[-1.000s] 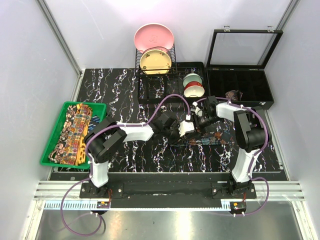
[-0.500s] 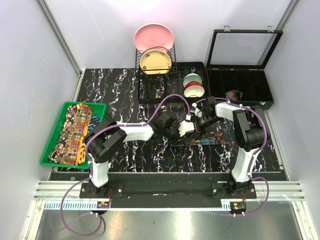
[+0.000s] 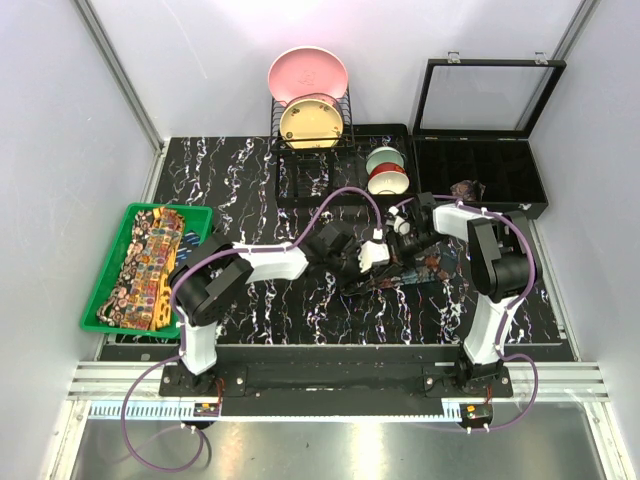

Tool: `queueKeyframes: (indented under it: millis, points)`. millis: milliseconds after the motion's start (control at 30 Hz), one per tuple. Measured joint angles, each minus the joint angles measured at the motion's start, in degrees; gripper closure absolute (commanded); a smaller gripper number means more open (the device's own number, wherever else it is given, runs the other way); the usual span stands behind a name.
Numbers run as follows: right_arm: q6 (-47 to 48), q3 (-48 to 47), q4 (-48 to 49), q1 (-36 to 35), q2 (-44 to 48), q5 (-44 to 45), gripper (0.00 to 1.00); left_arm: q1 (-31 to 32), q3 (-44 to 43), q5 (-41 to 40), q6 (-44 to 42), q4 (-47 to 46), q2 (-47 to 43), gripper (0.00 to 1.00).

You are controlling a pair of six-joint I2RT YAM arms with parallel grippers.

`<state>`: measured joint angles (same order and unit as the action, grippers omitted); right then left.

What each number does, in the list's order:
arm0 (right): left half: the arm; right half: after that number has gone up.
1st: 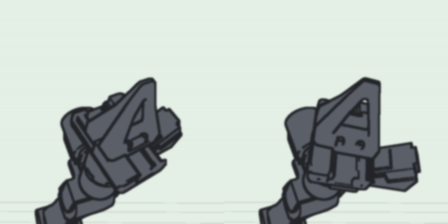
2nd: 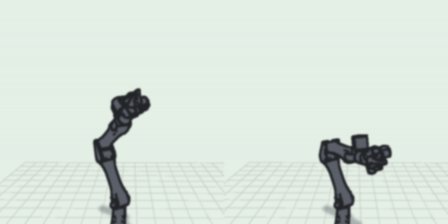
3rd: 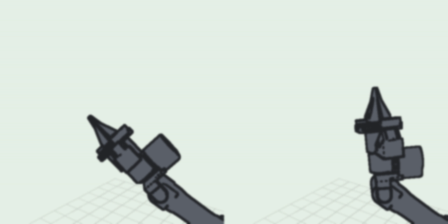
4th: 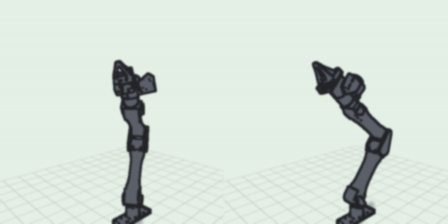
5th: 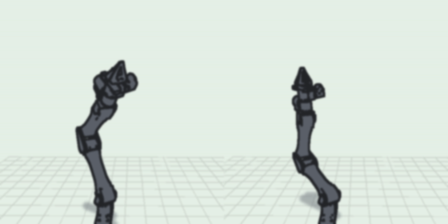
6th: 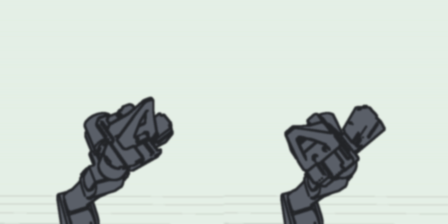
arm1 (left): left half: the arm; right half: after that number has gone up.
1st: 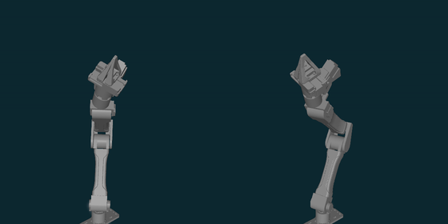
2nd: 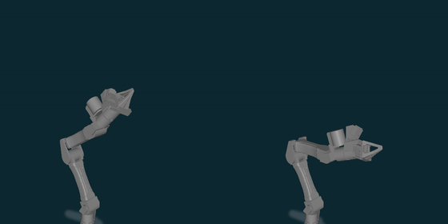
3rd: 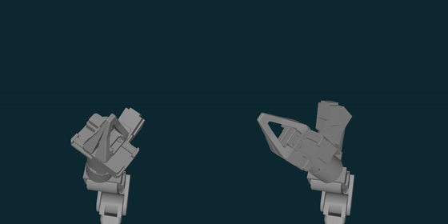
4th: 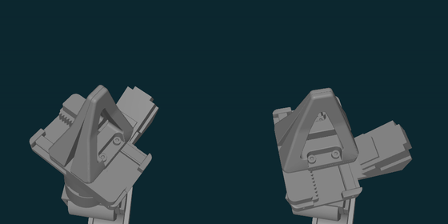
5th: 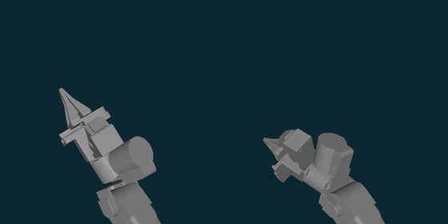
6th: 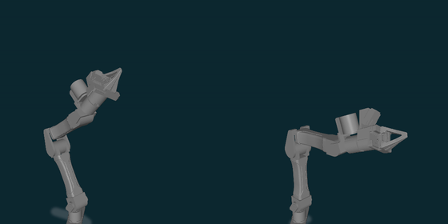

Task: Roll the ties
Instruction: Roll the tie at the center of the board.

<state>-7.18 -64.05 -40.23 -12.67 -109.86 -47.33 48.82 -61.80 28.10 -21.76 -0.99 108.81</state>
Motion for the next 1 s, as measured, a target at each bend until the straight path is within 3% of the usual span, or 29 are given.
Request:
queueKeyframes:
  millis: [367,700,767,867,900,967,1000]
  points:
    - [-2.25,-0.26,0.2,2.51,-3.1,6.21,1.0,-0.04,-2.16,0.46,1.53,0.35,0.0,0.32]
    - [-4.22,-1.6,-0.39,2.93,-4.61,6.05,1.0,-0.04,-6.67,0.63,5.38,-2.14,3.19,0.34]
    - [-4.48,-1.62,-0.39,2.95,-4.7,5.92,1.0,0.02,-6.69,0.66,5.77,-2.69,4.61,0.4]
    - [-4.72,-1.64,-0.39,2.99,-4.85,5.68,1.0,0.11,-6.69,0.61,6.08,-2.97,6.32,0.59]
    - [-4.74,-1.64,-0.42,2.99,-4.87,5.64,1.0,0.13,-6.71,0.44,5.68,-3.58,6.8,0.7]
    - [-4.72,-1.64,-0.37,2.99,-4.87,5.44,1.0,0.13,-6.78,0.35,5.88,-3.89,6.93,0.8]
    - [-4.7,-1.62,-0.35,3.04,-4.87,5.14,0.93,0.11,-6.78,0.31,5.7,-4.0,6.99,0.88]
